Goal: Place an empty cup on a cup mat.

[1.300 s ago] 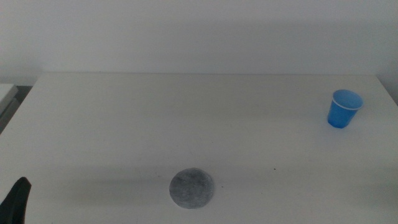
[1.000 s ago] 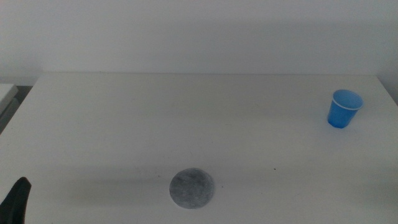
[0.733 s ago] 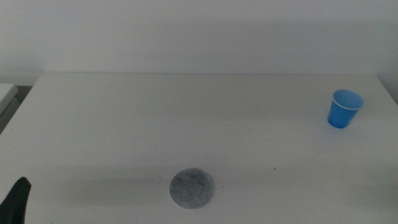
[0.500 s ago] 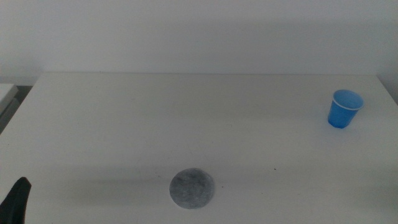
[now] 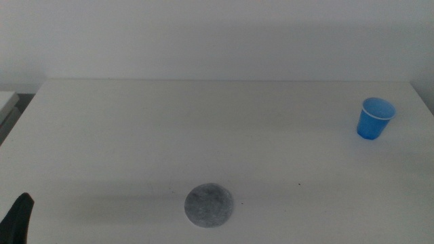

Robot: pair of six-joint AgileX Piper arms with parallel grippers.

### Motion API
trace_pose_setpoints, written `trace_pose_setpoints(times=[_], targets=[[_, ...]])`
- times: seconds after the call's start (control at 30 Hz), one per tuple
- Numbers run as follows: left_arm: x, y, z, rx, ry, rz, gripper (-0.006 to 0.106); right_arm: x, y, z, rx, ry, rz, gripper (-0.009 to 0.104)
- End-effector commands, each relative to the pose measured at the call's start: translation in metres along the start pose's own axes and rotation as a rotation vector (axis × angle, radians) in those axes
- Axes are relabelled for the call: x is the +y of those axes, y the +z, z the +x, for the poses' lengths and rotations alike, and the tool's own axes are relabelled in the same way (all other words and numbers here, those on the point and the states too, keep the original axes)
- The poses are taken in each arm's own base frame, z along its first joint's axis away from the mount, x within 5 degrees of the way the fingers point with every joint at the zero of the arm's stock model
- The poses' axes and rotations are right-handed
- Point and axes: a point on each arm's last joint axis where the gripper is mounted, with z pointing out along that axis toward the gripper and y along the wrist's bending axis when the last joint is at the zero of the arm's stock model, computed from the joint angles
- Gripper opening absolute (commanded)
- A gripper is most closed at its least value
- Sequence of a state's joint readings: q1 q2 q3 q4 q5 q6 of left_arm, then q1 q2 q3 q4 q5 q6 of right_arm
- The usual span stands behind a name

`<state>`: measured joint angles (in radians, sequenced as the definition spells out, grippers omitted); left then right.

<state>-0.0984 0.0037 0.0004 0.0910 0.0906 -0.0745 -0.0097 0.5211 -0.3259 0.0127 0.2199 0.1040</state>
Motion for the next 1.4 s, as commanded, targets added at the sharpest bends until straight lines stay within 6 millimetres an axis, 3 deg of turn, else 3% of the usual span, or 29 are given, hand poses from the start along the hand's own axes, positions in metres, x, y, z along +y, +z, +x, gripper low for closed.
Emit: trace_pose_setpoints(times=[0.0, 0.2, 0.33, 0.43, 0.63, 1.0, 1.2, 1.37], targets=[[0.000, 0.000, -0.001, -0.009, -0.009, 0.003, 0.094, 0.003, 0.013, -0.027, 0.081, 0.004, 0.009, 0.093], [0.000, 0.000, -0.001, -0.009, -0.009, 0.003, 0.094, 0.010, 0.050, -0.094, 0.359, -0.030, 0.040, 0.093], [0.000, 0.000, -0.001, -0.009, -0.009, 0.003, 0.094, 0.012, 0.073, -0.123, 0.504, -0.058, 0.067, 0.093], [0.000, 0.000, -0.001, -0.009, -0.009, 0.003, 0.094, 0.013, 0.088, -0.134, 0.556, -0.050, 0.072, 0.093], [0.000, 0.000, -0.001, -0.009, -0.009, 0.003, 0.094, 0.018, 0.109, -0.139, 0.534, -0.007, 0.038, 0.093], [0.000, 0.000, -0.001, -0.009, -0.005, 0.002, 0.094, 0.018, 0.121, -0.144, 0.521, 0.043, 0.052, 0.093], [0.000, 0.000, -0.001, -0.009, -0.005, 0.002, 0.094, 0.013, 0.153, -0.147, 0.646, 0.051, 0.083, 0.093], [0.000, 0.000, -0.001, -0.009, -0.005, 0.002, 0.094, -0.003, 0.193, -0.143, 0.707, 0.086, 0.122, 0.093]])
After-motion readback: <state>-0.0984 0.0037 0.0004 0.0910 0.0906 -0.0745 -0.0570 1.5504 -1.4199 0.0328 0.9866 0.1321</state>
